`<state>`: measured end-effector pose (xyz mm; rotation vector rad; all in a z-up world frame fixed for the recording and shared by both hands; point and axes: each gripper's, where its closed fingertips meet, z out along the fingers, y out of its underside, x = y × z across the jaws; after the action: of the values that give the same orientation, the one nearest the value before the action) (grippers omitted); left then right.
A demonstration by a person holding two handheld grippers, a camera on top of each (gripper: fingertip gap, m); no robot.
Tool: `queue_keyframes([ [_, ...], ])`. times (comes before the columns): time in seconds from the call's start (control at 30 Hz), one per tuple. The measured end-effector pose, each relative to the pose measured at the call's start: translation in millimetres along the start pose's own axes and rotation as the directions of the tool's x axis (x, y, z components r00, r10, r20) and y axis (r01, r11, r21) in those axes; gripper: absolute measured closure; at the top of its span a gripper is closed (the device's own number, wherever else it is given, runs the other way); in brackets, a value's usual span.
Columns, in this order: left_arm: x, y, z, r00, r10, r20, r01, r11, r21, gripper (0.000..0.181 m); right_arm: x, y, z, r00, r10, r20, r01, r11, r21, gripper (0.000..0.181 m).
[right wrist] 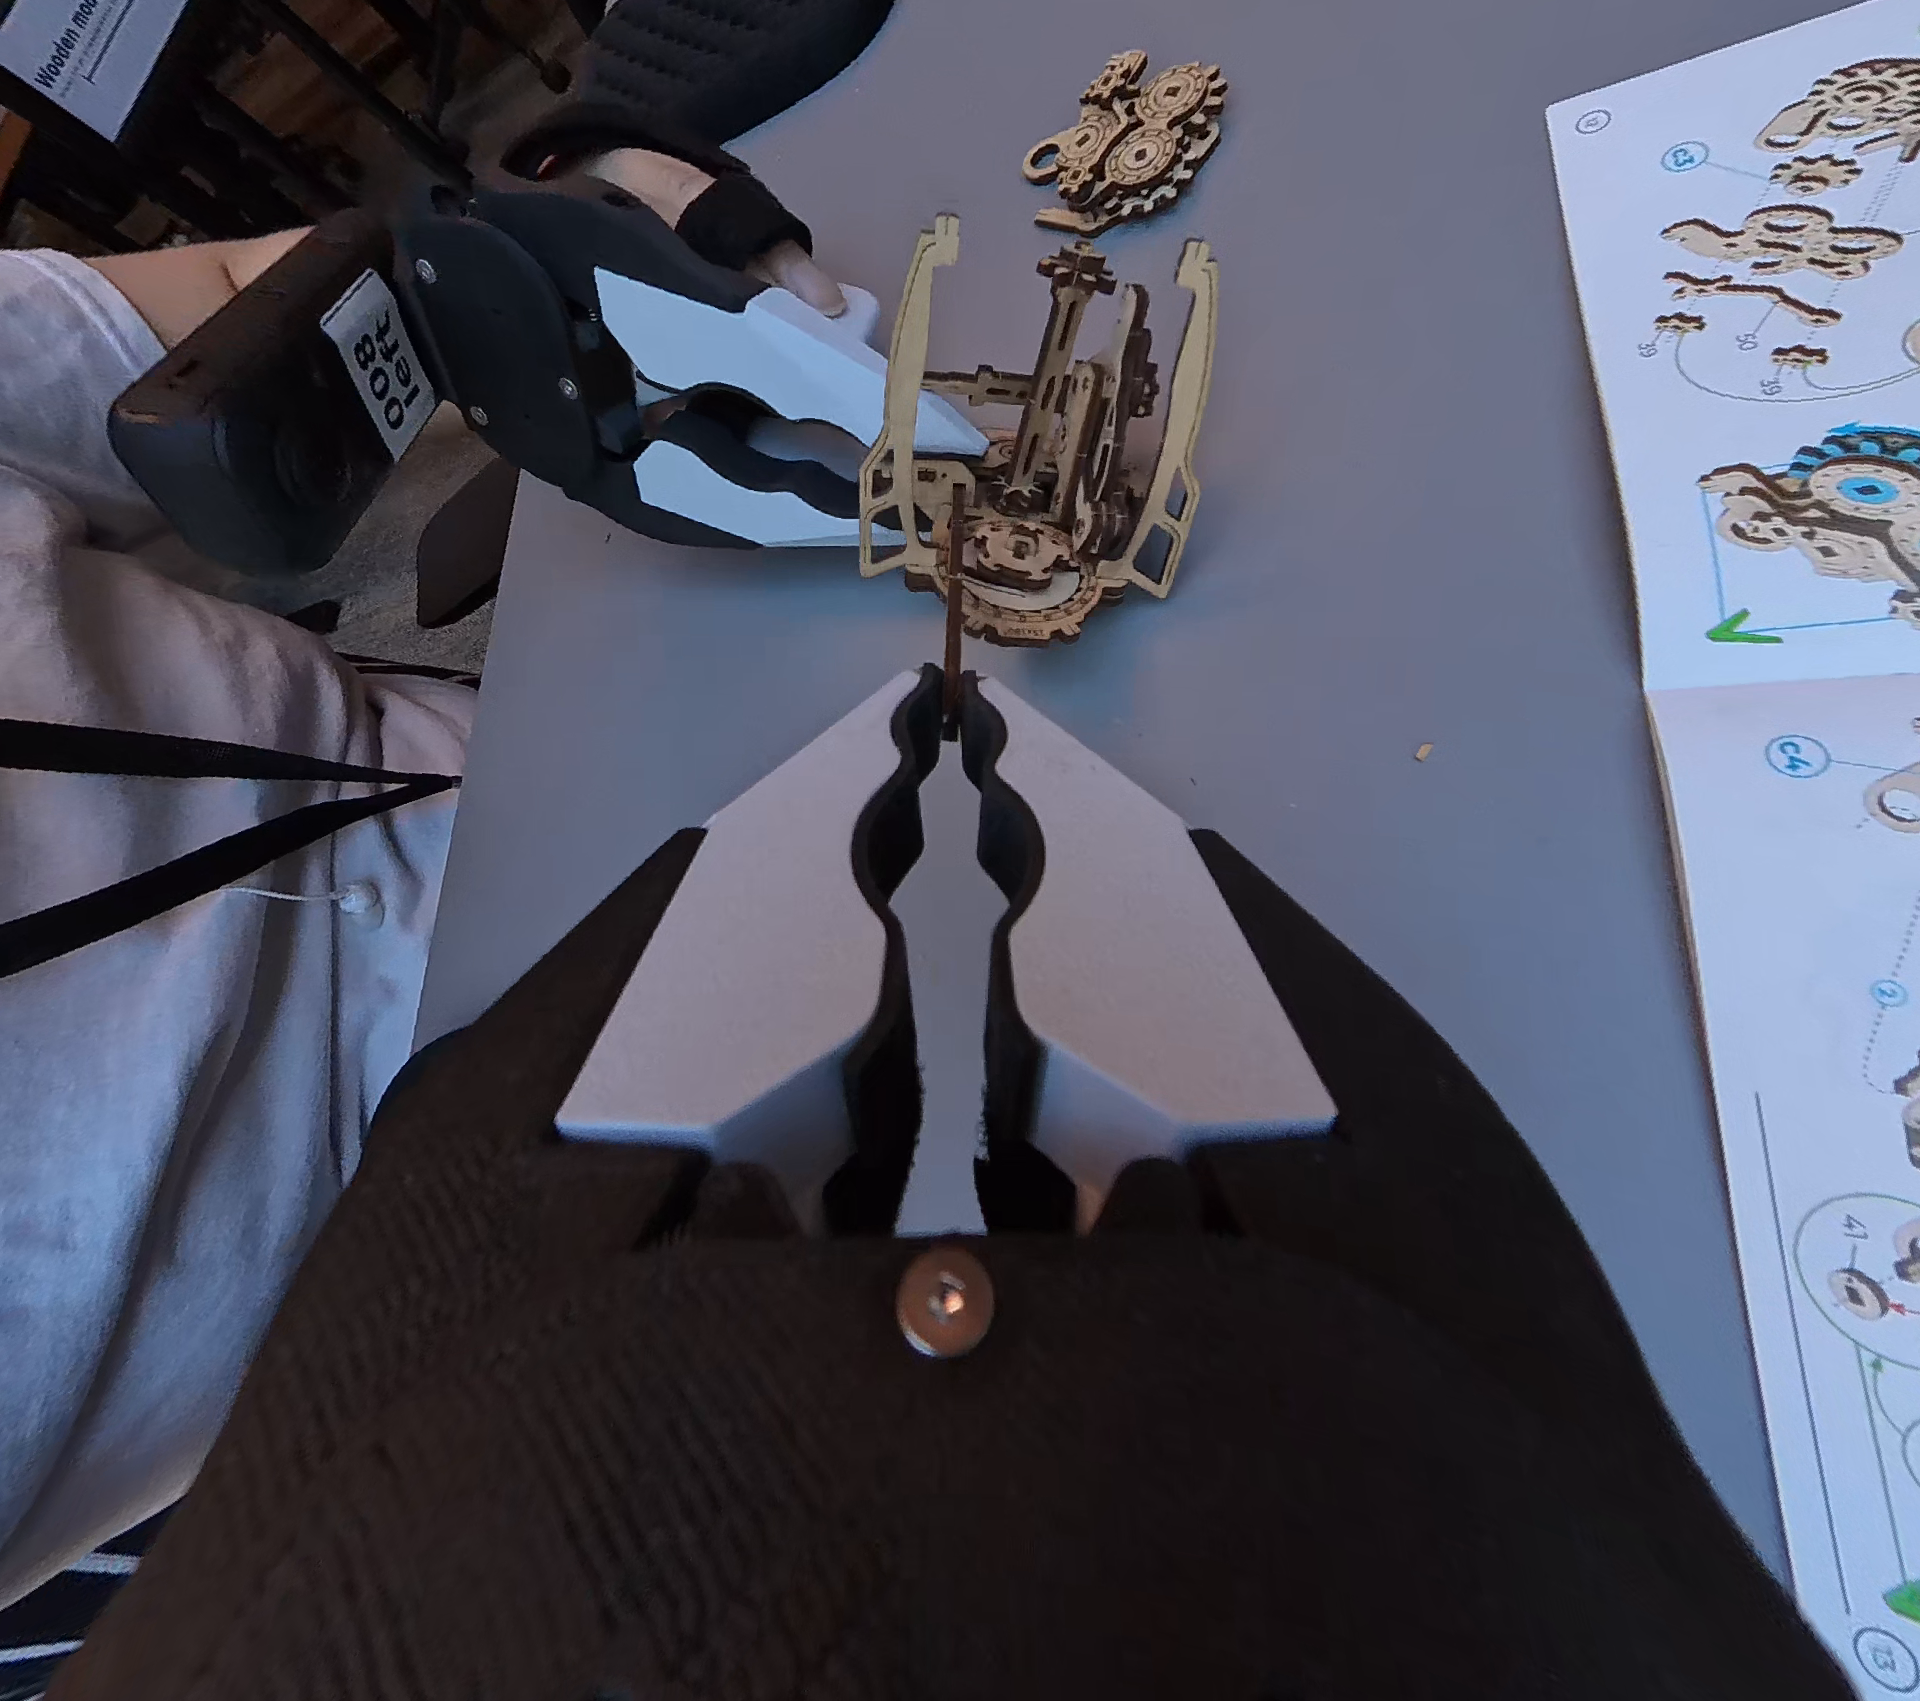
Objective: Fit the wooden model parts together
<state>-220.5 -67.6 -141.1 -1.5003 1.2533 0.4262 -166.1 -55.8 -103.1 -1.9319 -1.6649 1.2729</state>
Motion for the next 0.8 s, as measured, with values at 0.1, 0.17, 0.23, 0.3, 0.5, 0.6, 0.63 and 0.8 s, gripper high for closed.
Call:
queue_keyframes([
  [0.1, -1, 1, 0, 1.000, 0.000, 0.001, 0.000, 1.000, -0.002, 0.164, 0, -3, 2, 1.000, -0.004, -0.001, 0.004, 1.000, 0.031, 0.180],
  [0.17, -1, 2, 0, 1.000, -0.019, -0.010, 0.019, 1.000, 0.000, 0.164, 1, -4, 3, 1.000, 0.005, 0.006, -0.005, 0.999, 0.047, 0.180],
  [0.23, -1, 2, -1, 1.000, -0.010, -0.007, 0.010, 1.000, 0.000, 0.164, 1, -4, 5, 1.000, 0.002, 0.007, -0.003, 0.999, 0.051, 0.180],
  [0.3, 1, 0, -2, 1.000, 0.007, -0.008, -0.007, 1.000, 0.009, 0.164, 0, -5, 4, 1.000, 0.000, 0.007, -0.001, 0.998, 0.065, 0.180],
  [0.5, 5, -3, -4, 1.000, 0.001, -0.024, 0.000, 1.000, 0.023, 0.164, -4, -6, 5, 1.000, -0.021, 0.012, 0.020, 0.997, 0.078, 0.180],
  [0.6, 4, -1, -3, 1.000, 0.001, -0.012, -0.001, 1.000, 0.014, 0.164, -3, -5, 8, 1.000, -0.001, 0.016, 0.000, 0.996, 0.086, 0.180],
  [0.63, 4, -1, -3, 1.000, 0.007, -0.007, -0.007, 1.000, 0.012, 0.164, -3, -3, 10, 1.000, 0.002, 0.018, -0.003, 0.997, 0.079, 0.180],
  [0.8, 4, -1, -5, 1.000, 0.005, -0.012, -0.005, 1.000, 0.005, 0.164, -5, 2, 21, 1.000, -0.030, 0.003, 0.029, 0.999, 0.045, 0.180],
])
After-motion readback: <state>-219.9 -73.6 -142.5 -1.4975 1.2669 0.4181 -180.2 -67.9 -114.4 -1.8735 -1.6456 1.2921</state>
